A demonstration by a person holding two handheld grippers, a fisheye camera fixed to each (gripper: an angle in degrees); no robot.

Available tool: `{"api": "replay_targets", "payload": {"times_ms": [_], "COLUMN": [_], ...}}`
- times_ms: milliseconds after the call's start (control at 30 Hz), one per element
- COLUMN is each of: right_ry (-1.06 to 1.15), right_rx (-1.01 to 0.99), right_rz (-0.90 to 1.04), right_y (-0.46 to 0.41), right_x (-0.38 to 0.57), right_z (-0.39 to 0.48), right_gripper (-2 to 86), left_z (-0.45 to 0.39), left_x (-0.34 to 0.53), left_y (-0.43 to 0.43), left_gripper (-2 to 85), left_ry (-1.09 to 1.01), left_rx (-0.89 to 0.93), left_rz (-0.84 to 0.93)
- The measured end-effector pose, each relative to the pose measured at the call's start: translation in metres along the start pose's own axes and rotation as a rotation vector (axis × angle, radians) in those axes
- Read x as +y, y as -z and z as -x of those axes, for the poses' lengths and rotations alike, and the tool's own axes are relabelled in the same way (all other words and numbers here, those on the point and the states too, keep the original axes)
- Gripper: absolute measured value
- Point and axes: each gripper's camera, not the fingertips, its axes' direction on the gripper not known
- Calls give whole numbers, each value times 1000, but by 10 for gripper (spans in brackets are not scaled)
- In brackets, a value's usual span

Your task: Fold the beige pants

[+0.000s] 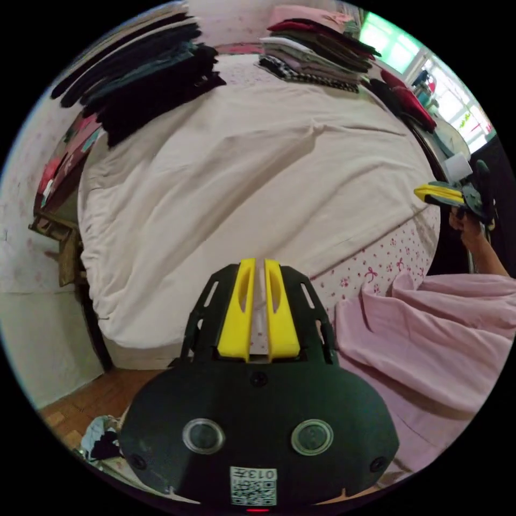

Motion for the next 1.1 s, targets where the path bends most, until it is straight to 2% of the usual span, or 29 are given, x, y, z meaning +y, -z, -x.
{"api": "replay_targets", "payload": {"times_ms": [267,567,767,900,967,1000,1033,1100], "right_ry": [97,274,241,214,228,246,270,349], "right_rx": [-22,36,60,38,28,38,39,73], "right_rz": [-11,-54,-41,58,139,196,153,206], "right_y": [-21,-70,-115,-157,-180,-194,-191,-191], "right_x": [-107,-325,-454,-510,-522,-525,-525,-530], "right_z": [40,91,103,108,113,118,121,135], "right_gripper": [24,56,102,117,101,60,39,26], "left_z": [182,339,385,398,405,407,409,411], "left_x": [13,-48,-84,-87,-86,-85,-82,-75], "left_y": [60,74,48,40,47,50,59,79], "left_gripper": [86,133,143,113,89,86,80,77], "left_ry": [286,320,223,182,151,145,134,133], "left_rx": [-8,-30,42,61,67,66,61,54], "left_rz": [-160,-217,-117,-103,-87,-87,-94,-123]}}
